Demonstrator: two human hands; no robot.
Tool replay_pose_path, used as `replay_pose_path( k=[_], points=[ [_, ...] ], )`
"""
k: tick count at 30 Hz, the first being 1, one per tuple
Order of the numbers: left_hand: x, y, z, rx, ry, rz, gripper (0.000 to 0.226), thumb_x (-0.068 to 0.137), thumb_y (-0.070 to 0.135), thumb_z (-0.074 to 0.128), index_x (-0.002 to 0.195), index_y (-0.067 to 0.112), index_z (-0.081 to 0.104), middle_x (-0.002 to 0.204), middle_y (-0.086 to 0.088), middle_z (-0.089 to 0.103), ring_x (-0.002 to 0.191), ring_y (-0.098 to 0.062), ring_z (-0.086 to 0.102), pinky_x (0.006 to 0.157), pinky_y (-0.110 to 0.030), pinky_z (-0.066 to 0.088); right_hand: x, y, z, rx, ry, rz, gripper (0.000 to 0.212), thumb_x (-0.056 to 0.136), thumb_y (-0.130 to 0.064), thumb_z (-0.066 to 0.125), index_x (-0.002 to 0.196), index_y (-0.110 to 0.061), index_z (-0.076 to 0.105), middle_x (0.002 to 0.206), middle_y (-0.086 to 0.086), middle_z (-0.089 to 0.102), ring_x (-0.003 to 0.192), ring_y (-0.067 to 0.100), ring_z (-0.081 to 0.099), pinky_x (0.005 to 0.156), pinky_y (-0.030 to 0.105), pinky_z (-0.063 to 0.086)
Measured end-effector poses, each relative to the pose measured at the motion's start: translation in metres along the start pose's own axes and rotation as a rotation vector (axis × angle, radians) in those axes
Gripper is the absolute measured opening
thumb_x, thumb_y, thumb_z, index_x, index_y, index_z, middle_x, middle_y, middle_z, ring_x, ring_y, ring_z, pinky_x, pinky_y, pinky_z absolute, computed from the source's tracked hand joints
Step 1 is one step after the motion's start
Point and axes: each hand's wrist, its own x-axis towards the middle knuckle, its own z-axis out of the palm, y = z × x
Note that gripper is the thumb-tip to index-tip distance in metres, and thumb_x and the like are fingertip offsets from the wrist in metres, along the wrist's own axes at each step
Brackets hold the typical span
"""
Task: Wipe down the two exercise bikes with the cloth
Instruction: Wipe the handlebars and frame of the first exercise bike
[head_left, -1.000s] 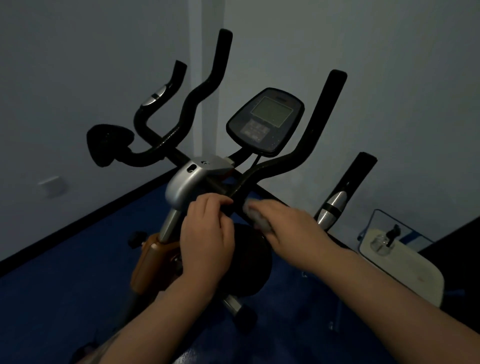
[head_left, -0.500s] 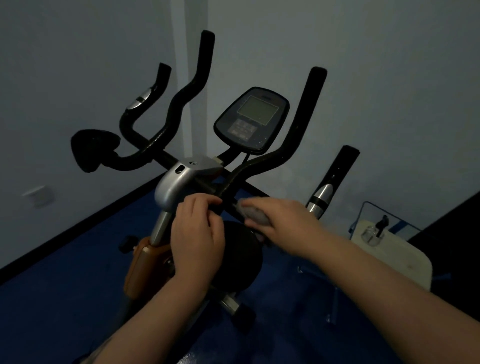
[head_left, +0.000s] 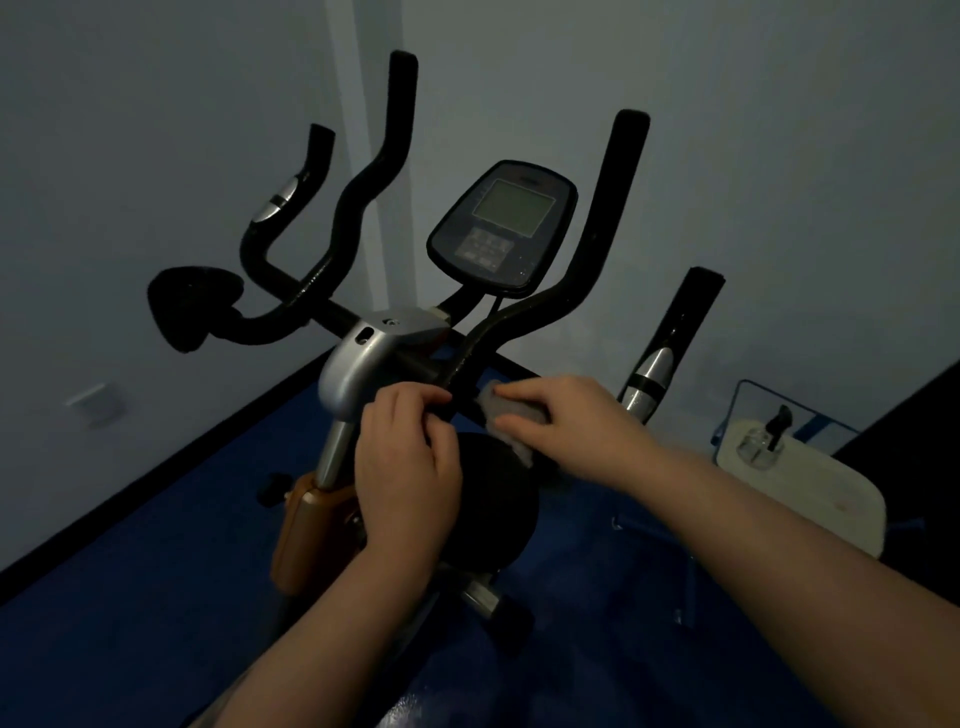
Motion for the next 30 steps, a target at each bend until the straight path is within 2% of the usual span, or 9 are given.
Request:
replay_pose_path(
  k=[4,7,10,14,17,20,23,27,30],
  points=[
    [0.000,-0.001,0.001,0.005,0.030,0.012,0.022,0.085,0.019,0.038,0.093,0.019,0.058,0.091,0.006,0.055,0.080,-0.006,0.045,0.066,-0.016,0.033,0.008,-0.008,0.005,-0.041,0.047,0.035,0.028,0.083,-0.041,0.059,0.107,-0.029,0.070,0.098,0.003,0.072,0.091,0.020,0.064,0.077,0.037,0.052],
    [-0.001,-0.002,0.003,-0.004,0.047,0.012,0.021,0.085,0.019,0.038,0.093,0.018,0.058,0.090,0.008,0.052,0.080,-0.006,0.045,0.069,-0.016,0.033,0.024,-0.021,0.016,0.065,0.071,0.108,0.021,0.085,-0.036,0.060,0.093,-0.022,0.073,0.088,0.004,0.070,0.084,0.018,0.063,0.074,0.035,0.051],
    [-0.001,-0.001,0.002,-0.022,0.030,0.016,0.019,0.086,0.017,0.040,0.093,0.018,0.057,0.090,0.010,0.051,0.081,-0.004,0.044,0.072,-0.011,0.034,0.011,-0.017,0.016,0.107,0.087,0.087,0.030,0.086,-0.040,0.062,0.112,-0.026,0.068,0.102,0.005,0.071,0.092,0.018,0.063,0.080,0.035,0.052],
    [0.000,0.002,-0.004,-0.032,-0.022,0.028,0.021,0.085,0.004,0.050,0.094,0.021,0.057,0.094,0.008,0.055,0.085,-0.011,0.051,0.074,-0.022,0.035,-0.020,0.001,-0.007,-0.261,0.027,-0.078,0.041,0.089,-0.048,0.052,0.129,-0.038,0.054,0.109,0.000,0.070,0.096,0.021,0.064,0.077,0.035,0.051],
    [0.002,0.020,-0.008,-0.075,-0.031,0.155,0.023,0.080,0.008,0.050,0.091,0.027,0.056,0.092,0.011,0.056,0.084,-0.008,0.053,0.073,-0.031,0.041,-0.036,0.015,-0.032,-0.443,-0.040,-0.190,0.030,0.090,-0.043,0.043,0.110,-0.030,0.061,0.097,-0.008,0.069,0.088,0.014,0.062,0.074,0.034,0.051],
    [0.008,0.047,0.004,-0.159,-0.118,0.178,0.018,0.082,0.013,0.046,0.090,0.025,0.058,0.088,0.011,0.056,0.082,-0.009,0.055,0.071,-0.036,0.046,-0.040,0.019,-0.031,-0.477,0.097,-0.200,0.026,0.085,-0.030,0.042,0.092,-0.024,0.067,0.083,-0.008,0.065,0.079,0.013,0.052,0.080,0.034,0.045],
    [0.017,0.065,0.025,-0.263,-0.222,-0.032,0.022,0.087,0.011,0.050,0.091,0.031,0.058,0.089,0.014,0.058,0.075,-0.003,0.055,0.065,-0.026,0.043,-0.048,0.015,0.005,-0.359,0.373,-0.105,0.019,0.079,-0.018,0.049,0.080,-0.015,0.068,0.073,-0.001,0.061,0.074,0.017,0.051,0.092,0.039,0.045],
    [0.024,0.063,0.040,-0.058,-0.262,-0.116,0.021,0.086,0.021,0.051,0.093,0.039,0.057,0.091,0.018,0.061,0.065,0.000,0.054,0.054,-0.017,0.034,-0.047,0.039,-0.008,-0.360,0.395,-0.262,0.018,0.082,-0.026,0.057,0.074,-0.012,0.065,0.074,0.001,0.059,0.075,0.018,0.054,0.100,0.036,0.041],
    [0.021,0.062,0.041,0.063,-0.270,-0.023,0.019,0.084,0.023,0.052,0.095,0.037,0.058,0.092,0.016,0.063,0.072,-0.004,0.057,0.059,-0.026,0.041,-0.033,0.066,-0.039,-0.325,0.511,-0.288,0.014,0.084,-0.017,0.056,0.077,-0.009,0.065,0.080,0.003,0.062,0.080,0.018,0.057,0.102,0.038,0.039]
  ],
)
